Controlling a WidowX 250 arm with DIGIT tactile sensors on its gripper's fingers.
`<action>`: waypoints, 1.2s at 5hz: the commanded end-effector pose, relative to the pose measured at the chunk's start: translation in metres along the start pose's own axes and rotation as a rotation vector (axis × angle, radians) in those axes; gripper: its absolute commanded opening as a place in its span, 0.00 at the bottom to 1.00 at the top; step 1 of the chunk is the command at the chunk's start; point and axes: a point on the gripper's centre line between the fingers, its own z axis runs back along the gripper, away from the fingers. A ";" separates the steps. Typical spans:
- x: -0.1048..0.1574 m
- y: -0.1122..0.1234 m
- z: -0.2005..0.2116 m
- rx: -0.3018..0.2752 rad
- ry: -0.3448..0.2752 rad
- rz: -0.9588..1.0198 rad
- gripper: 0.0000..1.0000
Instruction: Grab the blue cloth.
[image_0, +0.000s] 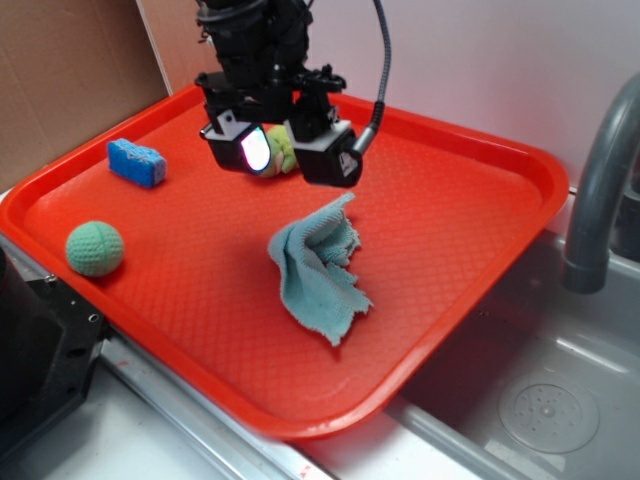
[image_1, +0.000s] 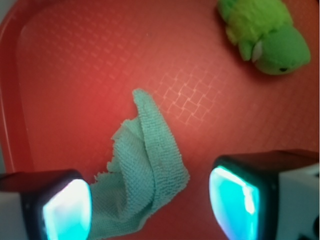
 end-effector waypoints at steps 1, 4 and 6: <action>0.004 -0.008 -0.040 0.059 0.045 -0.050 1.00; -0.005 -0.033 -0.064 0.091 0.030 -0.174 0.00; -0.006 -0.022 -0.017 0.027 0.070 -0.261 0.00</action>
